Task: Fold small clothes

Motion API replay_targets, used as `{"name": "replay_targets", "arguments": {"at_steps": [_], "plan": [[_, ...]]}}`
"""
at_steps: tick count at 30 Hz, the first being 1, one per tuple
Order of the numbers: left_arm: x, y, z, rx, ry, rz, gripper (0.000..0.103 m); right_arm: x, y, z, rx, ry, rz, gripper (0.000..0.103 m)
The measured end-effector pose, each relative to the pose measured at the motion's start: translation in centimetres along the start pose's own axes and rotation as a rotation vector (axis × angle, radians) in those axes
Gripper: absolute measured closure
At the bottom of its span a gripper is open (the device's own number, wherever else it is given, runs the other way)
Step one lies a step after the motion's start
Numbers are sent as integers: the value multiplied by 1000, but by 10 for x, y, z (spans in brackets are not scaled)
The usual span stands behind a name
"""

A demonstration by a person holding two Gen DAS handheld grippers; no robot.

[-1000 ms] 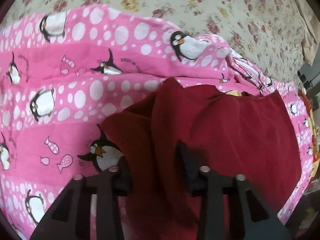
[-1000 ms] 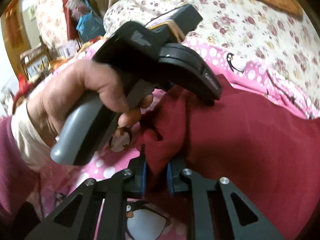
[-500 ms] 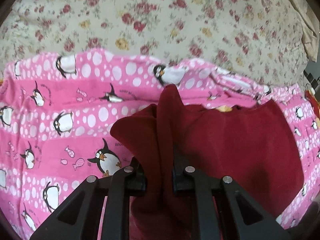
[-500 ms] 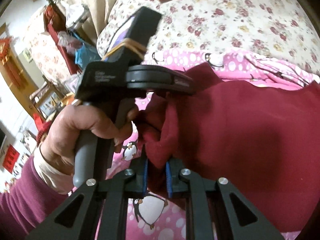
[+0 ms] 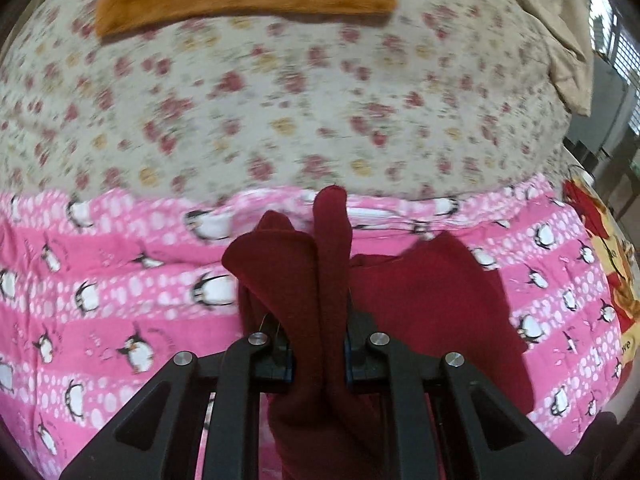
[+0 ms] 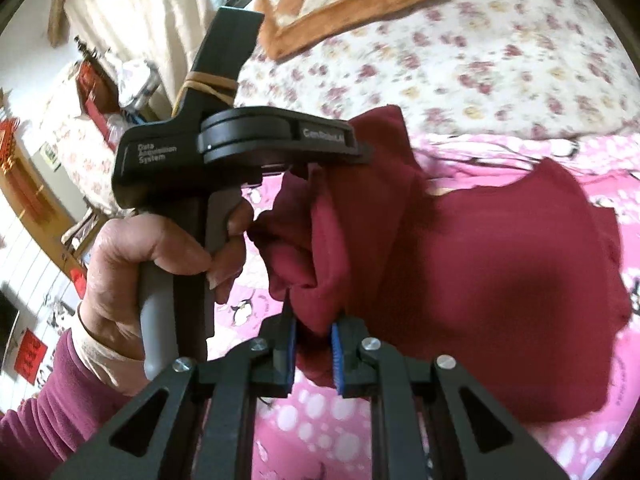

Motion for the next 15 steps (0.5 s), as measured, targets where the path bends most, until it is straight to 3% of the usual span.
{"name": "replay_targets", "arguments": {"at_steps": [15], "plan": [[-123, -48, -1, 67, -95, -55, 103, -103, 74, -13, -97, -178, -68, 90]]}}
Point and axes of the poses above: each gripper's, at about its wrist camera, not at the fingertips, and y roughly against the way its jaws point, x to its left, z to its top, the point moved 4 cm from there along -y, roughly the way its jaws point, and after that the axes turned 5 degrees about y, right-handed, at the moved point
